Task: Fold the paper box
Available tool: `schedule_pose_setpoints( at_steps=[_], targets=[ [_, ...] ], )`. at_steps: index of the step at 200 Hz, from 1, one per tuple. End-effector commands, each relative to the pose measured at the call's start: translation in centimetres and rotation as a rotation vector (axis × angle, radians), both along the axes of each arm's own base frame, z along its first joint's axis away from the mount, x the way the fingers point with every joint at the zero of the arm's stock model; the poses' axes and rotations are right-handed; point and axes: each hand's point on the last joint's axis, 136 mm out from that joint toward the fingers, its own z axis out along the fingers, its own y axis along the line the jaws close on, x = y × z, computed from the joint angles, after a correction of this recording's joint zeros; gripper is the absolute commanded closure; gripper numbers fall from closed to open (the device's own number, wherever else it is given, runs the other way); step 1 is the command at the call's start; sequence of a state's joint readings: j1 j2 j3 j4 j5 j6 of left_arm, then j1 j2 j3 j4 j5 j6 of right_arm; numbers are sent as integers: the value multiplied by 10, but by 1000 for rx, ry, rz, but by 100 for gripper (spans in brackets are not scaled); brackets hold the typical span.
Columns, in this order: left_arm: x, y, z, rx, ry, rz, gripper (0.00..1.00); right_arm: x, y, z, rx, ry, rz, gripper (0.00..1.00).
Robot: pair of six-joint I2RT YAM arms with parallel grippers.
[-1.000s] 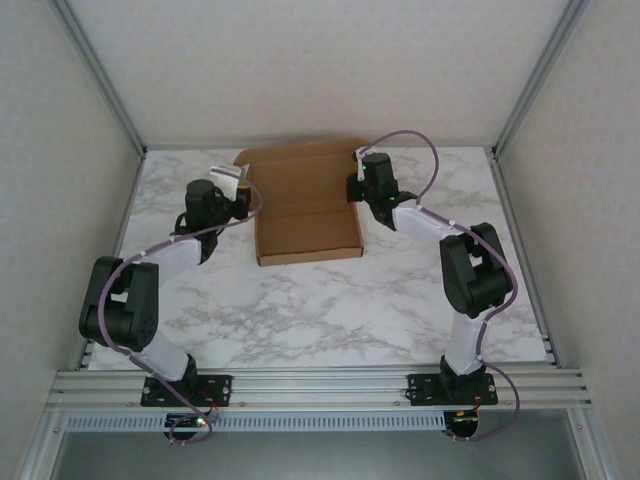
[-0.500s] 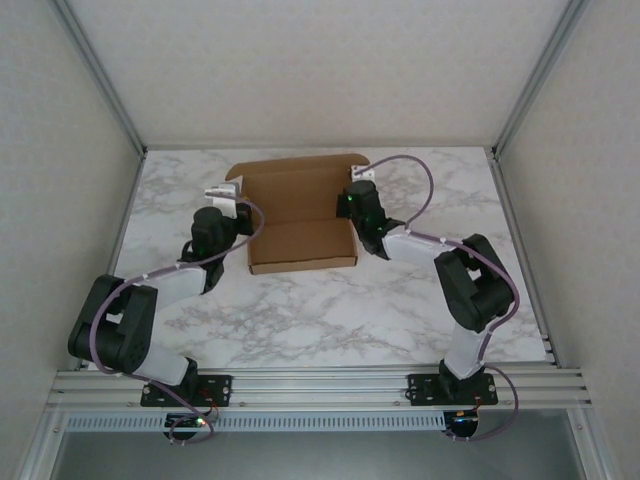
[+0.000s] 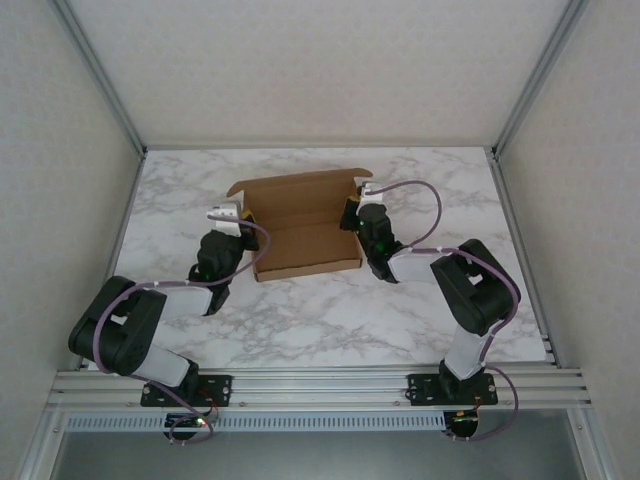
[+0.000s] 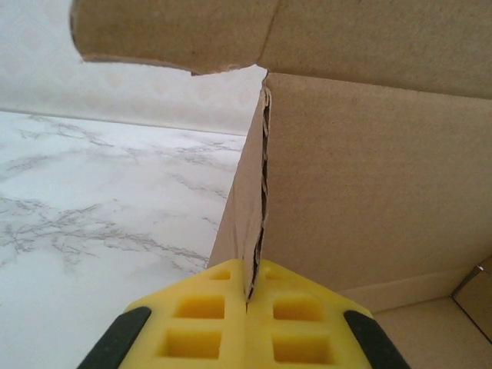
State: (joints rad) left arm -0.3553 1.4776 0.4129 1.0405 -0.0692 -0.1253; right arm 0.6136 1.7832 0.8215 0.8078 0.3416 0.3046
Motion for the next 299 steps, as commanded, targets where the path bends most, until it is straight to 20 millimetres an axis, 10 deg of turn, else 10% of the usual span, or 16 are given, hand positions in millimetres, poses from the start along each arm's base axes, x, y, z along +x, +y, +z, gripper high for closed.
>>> schedule_pose_setpoints(
  at_steps=[1,299],
  targets=[
    [-9,-6,4,-42,-27,-5,100,-18,11,-28,19,75,40,100],
    [-68,-12,-86,-45,165,78,100,-76,-18,-112,-37,228,-38,100]
  ],
)
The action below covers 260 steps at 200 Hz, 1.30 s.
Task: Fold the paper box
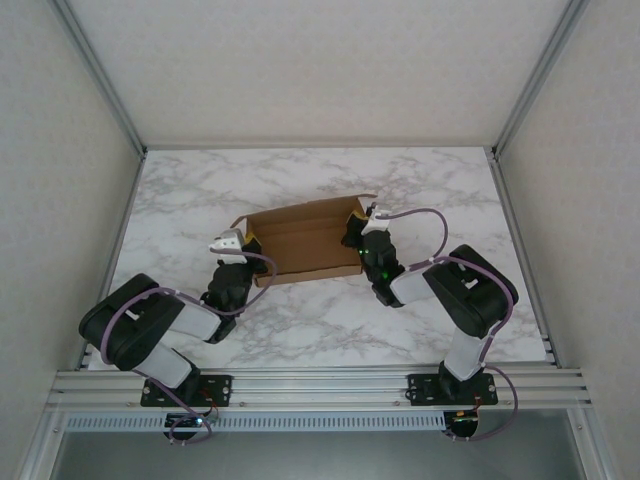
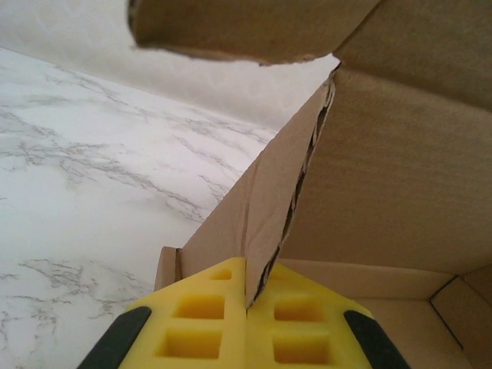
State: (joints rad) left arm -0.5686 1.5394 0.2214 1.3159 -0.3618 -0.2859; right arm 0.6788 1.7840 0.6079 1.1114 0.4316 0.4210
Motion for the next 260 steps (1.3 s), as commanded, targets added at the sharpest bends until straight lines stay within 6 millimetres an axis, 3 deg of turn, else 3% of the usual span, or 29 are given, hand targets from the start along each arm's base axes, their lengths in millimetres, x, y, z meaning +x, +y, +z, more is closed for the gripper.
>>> schedule_pose_setpoints(
  at_steps=[1,63,72,111,146,166,198,228,233,260],
  targets=[
    [-17,1,-56,89,180,-26,100,-37,-9,-98,-179,282,21,100],
    [-20,-2,-60,96,191,-35,100,-47,-13,-117,-168,334,-15,100],
    [-19,-4,-60,98,192,-41,100,-54,-5,-119,-179,335,-1,100],
    [-22,1,-65,115,208,-13,100,-64,-32,-132,-205,362,-107,100],
    [-23,10,-70,140,228,29,100,-71,-40,-136,-212,370,-112,100],
    [-24,14,-70,158,235,50,100,-69,-39,-123,-227,343,-102,97],
    [-22,19,-70,208,238,77,100,-67,-37,-93,-262,278,-72,77],
    [-18,15,-70,229,246,70,100,-66,-27,-62,-226,220,-21,66],
    [-17,15,-71,230,248,70,100,-73,-32,-68,-239,234,-10,63],
    [-16,13,-71,238,251,64,100,-81,-29,-42,-194,189,47,55]
  ],
)
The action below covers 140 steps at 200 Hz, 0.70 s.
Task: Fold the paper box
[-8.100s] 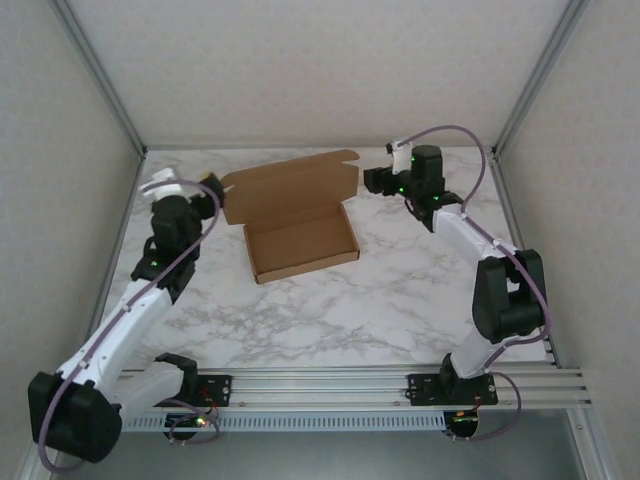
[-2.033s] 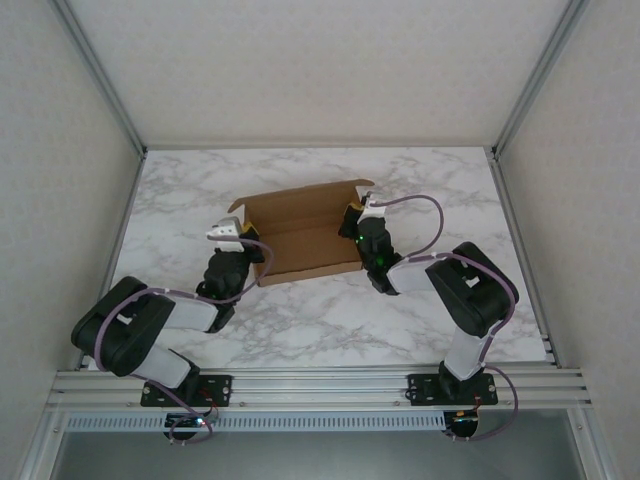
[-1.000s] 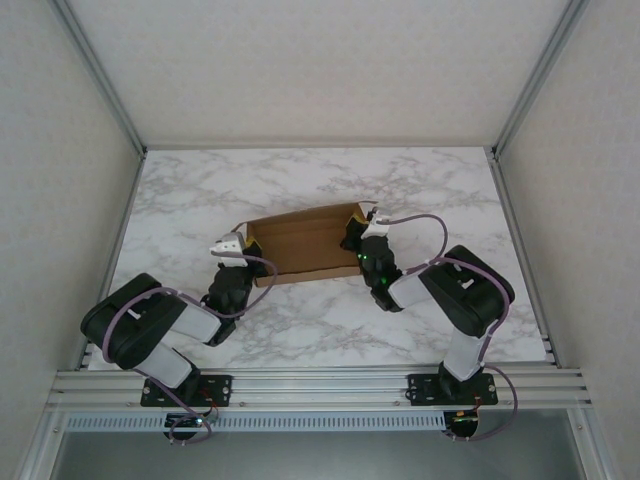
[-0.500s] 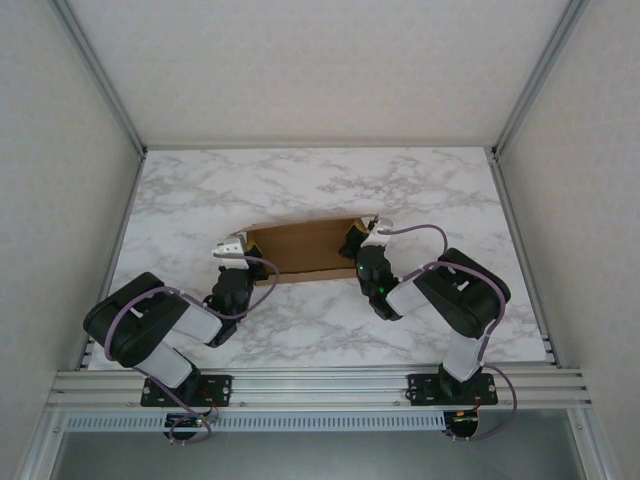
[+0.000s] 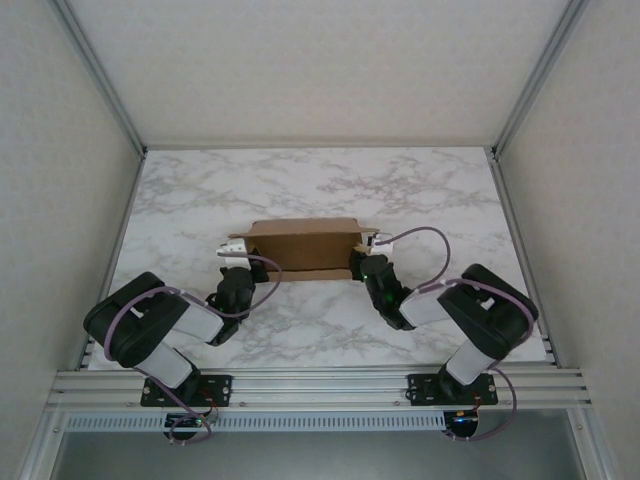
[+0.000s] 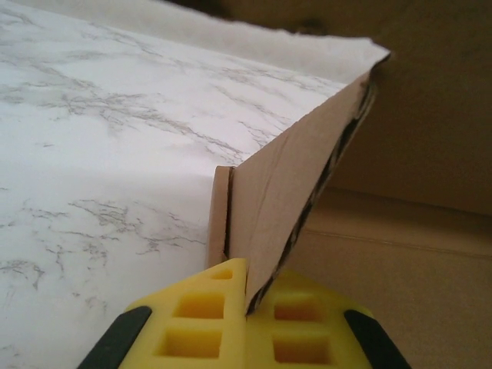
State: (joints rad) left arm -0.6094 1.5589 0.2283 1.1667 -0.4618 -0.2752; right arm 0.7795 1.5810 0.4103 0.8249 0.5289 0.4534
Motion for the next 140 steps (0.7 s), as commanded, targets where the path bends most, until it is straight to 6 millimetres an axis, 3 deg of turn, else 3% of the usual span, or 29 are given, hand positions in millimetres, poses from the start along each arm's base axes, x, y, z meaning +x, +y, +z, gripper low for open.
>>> schedule_pose_setpoints(
  at_steps=[1,57,90,99,102,105,110,124,140],
  targets=[
    [-9,7,-35,120,129,8,100,-12,-2,11,-9,-7,52,55],
    [-7,3,-33,132,122,-3,100,-47,-37,64,70,-117,54,62],
    [-4,-2,-28,126,109,-17,100,-64,-45,131,88,-215,119,70],
    [-3,-4,-27,127,110,-23,100,-65,-44,149,85,-200,134,72],
    [-2,-5,-27,127,110,-25,100,-66,-44,147,71,-181,139,73],
    [-2,-6,-27,128,110,-28,100,-64,-41,166,85,-197,145,75],
    [-1,-7,-26,125,107,-30,100,-64,-37,178,81,-197,166,78],
    [0,-10,-25,120,104,-40,100,-62,-16,199,66,-189,251,86],
    [1,-15,-24,117,104,-60,97,-52,5,206,68,-117,292,93]
  ],
)
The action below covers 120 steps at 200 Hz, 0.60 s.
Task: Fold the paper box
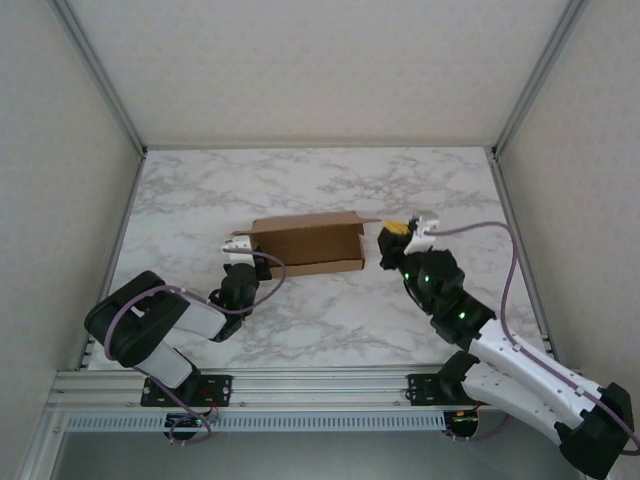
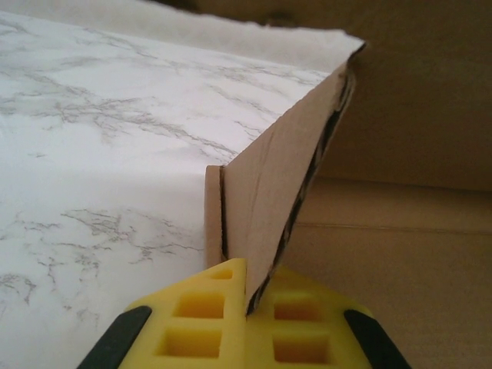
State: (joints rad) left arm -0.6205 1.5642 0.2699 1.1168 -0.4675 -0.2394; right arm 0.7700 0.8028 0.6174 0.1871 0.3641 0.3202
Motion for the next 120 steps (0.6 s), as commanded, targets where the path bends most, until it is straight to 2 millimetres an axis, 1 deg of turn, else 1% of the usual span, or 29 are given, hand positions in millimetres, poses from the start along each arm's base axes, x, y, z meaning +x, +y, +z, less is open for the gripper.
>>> schedule_pose_setpoints(
  at_steps=[1,5,10,12,14,17,20,26,33,39,57,68,83,97,120],
  targets=[
    [-4,-8,-25,73,94,-47,97,4,28,-11,-109,136,110,93],
    [-4,-10,-25,73,94,-54,95,7,32,-6,-103,158,111,93],
    [-4,-13,-25,72,95,-67,93,12,38,-10,-115,208,107,93],
    [-4,-14,-26,73,95,-72,93,14,40,-6,-108,215,105,93],
    [-4,-16,-26,71,96,-80,92,16,42,-9,-115,237,102,93],
    [-4,-18,-26,71,97,-92,90,19,45,-8,-117,261,98,93],
    [-4,-20,-27,70,100,-104,89,22,48,-14,-130,292,96,93],
    [-4,-24,-29,69,106,-121,87,29,56,-13,-139,326,100,93],
    [-4,-27,-32,65,118,-128,85,36,63,-19,-167,374,95,93],
    [-4,-28,-33,55,123,-133,81,43,70,-29,-193,419,89,93],
    [-6,-31,-31,39,125,-145,63,59,86,-53,-238,506,80,92],
    [-7,-29,-27,34,123,-137,56,67,90,-66,-248,537,63,92],
    [-8,-28,-22,21,121,-133,50,75,95,-81,-251,570,55,91],
    [-9,-28,-17,-6,122,-130,46,76,100,-91,-247,592,60,91],
    [-13,-26,-13,-51,136,-118,40,77,100,-101,-248,613,50,91]
  ],
)
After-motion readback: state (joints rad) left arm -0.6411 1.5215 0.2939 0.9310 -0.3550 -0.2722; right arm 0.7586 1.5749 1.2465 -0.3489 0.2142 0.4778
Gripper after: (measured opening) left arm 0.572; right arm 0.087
